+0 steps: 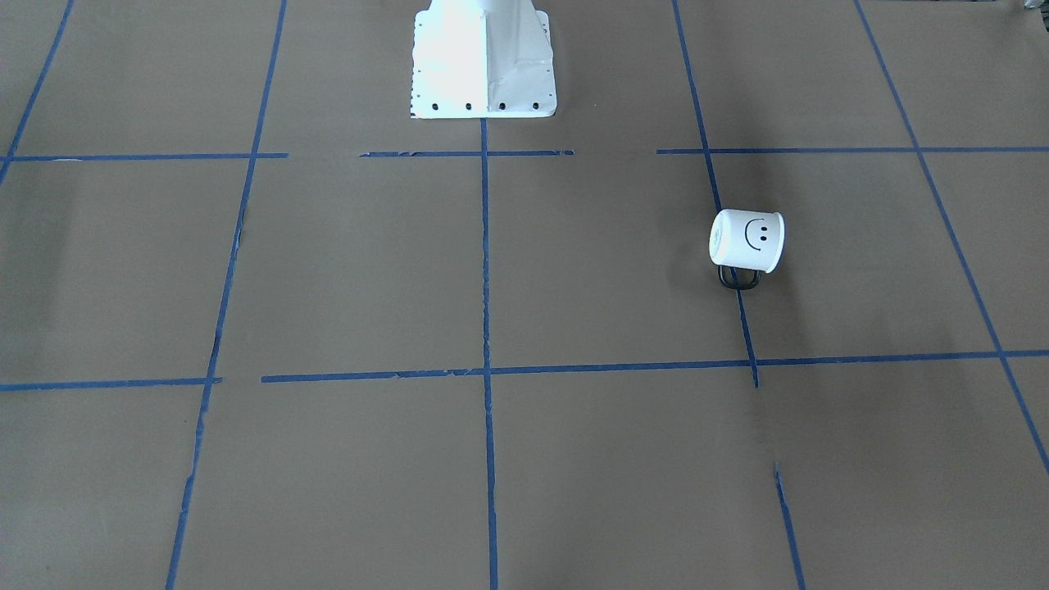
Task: Flip mug
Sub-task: 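Move the left gripper down toward the white mug lying on its side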
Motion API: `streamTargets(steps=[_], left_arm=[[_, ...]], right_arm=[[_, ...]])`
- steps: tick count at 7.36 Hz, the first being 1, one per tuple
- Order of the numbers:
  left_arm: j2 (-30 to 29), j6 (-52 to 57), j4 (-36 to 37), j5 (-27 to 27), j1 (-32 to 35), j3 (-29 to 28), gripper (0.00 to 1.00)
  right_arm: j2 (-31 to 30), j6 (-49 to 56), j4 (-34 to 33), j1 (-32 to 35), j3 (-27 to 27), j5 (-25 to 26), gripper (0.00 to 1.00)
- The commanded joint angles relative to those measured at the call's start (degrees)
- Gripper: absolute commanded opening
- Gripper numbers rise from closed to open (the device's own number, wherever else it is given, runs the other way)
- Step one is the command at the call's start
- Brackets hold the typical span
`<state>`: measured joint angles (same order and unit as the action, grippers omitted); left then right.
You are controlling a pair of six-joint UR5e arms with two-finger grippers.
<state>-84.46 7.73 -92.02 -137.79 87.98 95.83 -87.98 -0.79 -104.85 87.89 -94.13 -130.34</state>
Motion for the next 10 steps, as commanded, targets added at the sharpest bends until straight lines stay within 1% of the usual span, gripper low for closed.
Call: streamTargets(steps=[1, 3, 4, 6, 7, 8, 9, 10], left_arm=[[-0.18, -0.09, 0.00, -0.28, 0.00, 0.06, 1.00], [-0.27, -0.09, -0.17, -0.11, -0.09, -0.12, 1.00], [-1.40, 0.35, -0.26, -0.02, -0.26, -0.81, 1.00], [-1.15, 0.26, -0.26, 0.16, -0.26, 1.80, 1.00], [-1.49, 0.09, -2.00, 0.07, -0.52, 2.95, 1.00], [-1.41, -1.74, -5.06, 0.16, -0.61, 2.87, 1.00], [-0.80, -9.68, -12.58, 0.42, -2.01, 2.87, 1.00], [2.60, -18.02, -23.44, 5.56, -5.59, 2.70, 1.00]], right_arm=[[0.00, 0.00, 0.00, 0.00, 0.00, 0.00, 1.00], [0.00, 0.00, 0.00, 0.00, 0.00, 0.00, 1.00], [0.00, 0.00, 0.00, 0.00, 0.00, 0.00, 1.00], [0.00, 0.00, 0.00, 0.00, 0.00, 0.00, 1.00], [0.00, 0.00, 0.00, 0.00, 0.00, 0.00, 1.00], [0.00, 0.00, 0.00, 0.00, 0.00, 0.00, 1.00], [0.09, 0.00, 0.00, 0.00, 0.00, 0.00, 1.00], [0.00, 0.00, 0.00, 0.00, 0.00, 0.00, 1.00]])
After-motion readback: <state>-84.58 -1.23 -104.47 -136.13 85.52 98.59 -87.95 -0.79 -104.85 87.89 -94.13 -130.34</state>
